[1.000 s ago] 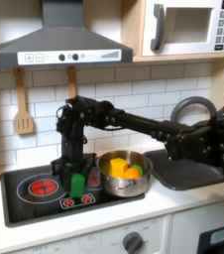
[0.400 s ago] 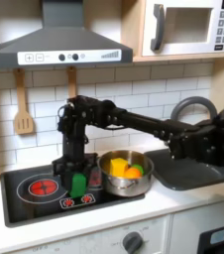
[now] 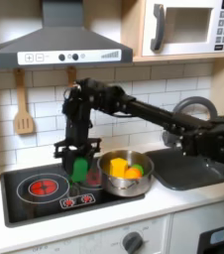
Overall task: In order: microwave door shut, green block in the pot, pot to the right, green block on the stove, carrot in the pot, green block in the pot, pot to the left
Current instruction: 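Put the green block in the pot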
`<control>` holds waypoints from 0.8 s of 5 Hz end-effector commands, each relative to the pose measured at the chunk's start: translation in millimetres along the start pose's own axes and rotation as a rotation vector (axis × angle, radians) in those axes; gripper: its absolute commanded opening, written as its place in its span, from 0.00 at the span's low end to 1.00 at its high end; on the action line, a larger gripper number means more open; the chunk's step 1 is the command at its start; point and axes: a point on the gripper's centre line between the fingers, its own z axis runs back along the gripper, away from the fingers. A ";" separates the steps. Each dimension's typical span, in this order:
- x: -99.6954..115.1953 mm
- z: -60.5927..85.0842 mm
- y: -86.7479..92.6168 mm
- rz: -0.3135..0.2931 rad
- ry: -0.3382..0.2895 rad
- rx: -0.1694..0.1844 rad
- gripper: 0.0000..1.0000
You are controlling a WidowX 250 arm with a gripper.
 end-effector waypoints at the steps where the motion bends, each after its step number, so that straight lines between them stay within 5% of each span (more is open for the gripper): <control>1: -3.7 21.6 -18.5 -0.052 -0.051 -0.013 0.00; 2: -6.1 35.5 -28.4 -0.075 -0.083 -0.019 0.00; 4: -6.0 32.6 -55.9 -0.147 -0.076 -0.052 0.00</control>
